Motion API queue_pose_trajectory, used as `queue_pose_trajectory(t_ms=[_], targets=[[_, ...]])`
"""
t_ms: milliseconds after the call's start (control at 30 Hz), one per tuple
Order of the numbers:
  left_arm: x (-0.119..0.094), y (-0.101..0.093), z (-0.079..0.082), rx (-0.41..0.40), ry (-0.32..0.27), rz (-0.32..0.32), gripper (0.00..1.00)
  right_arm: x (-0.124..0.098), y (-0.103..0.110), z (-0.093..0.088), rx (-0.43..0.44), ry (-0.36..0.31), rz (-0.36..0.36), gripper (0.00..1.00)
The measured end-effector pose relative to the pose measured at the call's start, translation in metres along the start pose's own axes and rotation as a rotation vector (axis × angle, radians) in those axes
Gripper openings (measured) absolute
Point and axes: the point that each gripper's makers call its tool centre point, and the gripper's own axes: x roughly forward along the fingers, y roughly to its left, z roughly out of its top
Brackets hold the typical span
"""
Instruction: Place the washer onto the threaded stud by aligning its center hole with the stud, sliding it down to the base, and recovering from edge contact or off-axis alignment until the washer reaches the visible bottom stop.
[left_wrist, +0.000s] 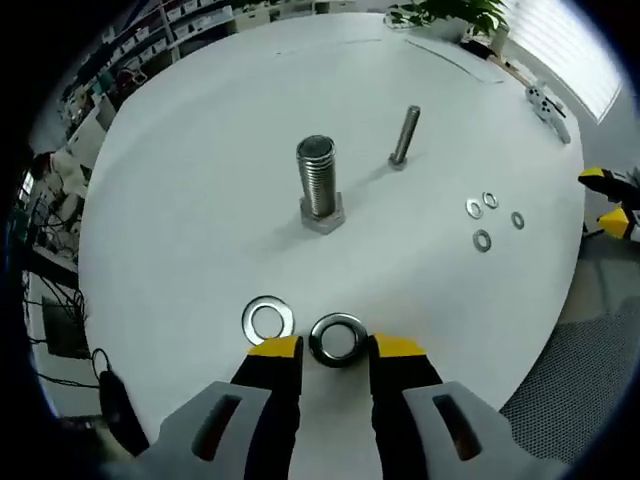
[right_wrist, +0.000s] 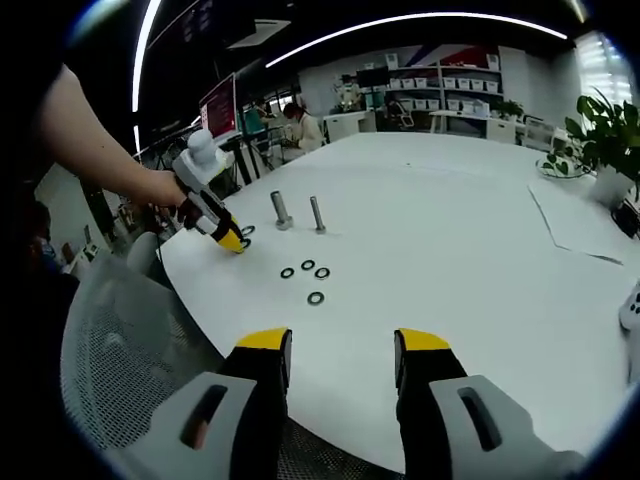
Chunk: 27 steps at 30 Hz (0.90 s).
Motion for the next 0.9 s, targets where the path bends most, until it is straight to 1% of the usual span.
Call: queue_pose_trajectory(t_ms=[133,200,467,567,633,667,733,900], targets=[[0.0006,-0.0002,-0.0001,-0.017,0.022,-0.004,0.24,0.0,0.0006,-0.0002,0.0,0.001,0.002,0.44],[0.0002,-0.0032,-0.0014,0.033,0.051,-0.015,0.25,-0.0003,0.0001,0.0002,0.003,-0.002,-0.001,0.44],[0.0015,-0.0034,-0.0008,0.031,0.105,-0.024,0.25,-0.0001,0.0003,-0.0004,0.002,0.0,0.0,0.44],[0.0017,-0.003,-0.0008,0.03,0.114,-0.019,0.21,-0.0001,0.0006,-0.0002,0.001,0.0,0.001,0.44],[0.0023,-0.0027,-0.0002,0.028,0.142,-0.024,0.21,-0.0001,0.0005,-0.0008,0.0,0.003,0.0,0.44],[0.0028,-0.0025,-0.0003,0.039,0.164,-0.021,0.21,-0.0001,0.0005,-0.001,0.001,0.004,-0.001,0.44],[0.0023,-0.0046,0.0,0.066,0.191,-0.02,0.21,-0.0001,0.0003,-0.0007,-0.001,0.003,-0.001,0.44],[0.0022,-0.0034,-0.0008,0.069,0.213,-0.027,0.21,-0.0004,-0.0002,-0.0002,-0.001,0.0,-0.004,0.43]])
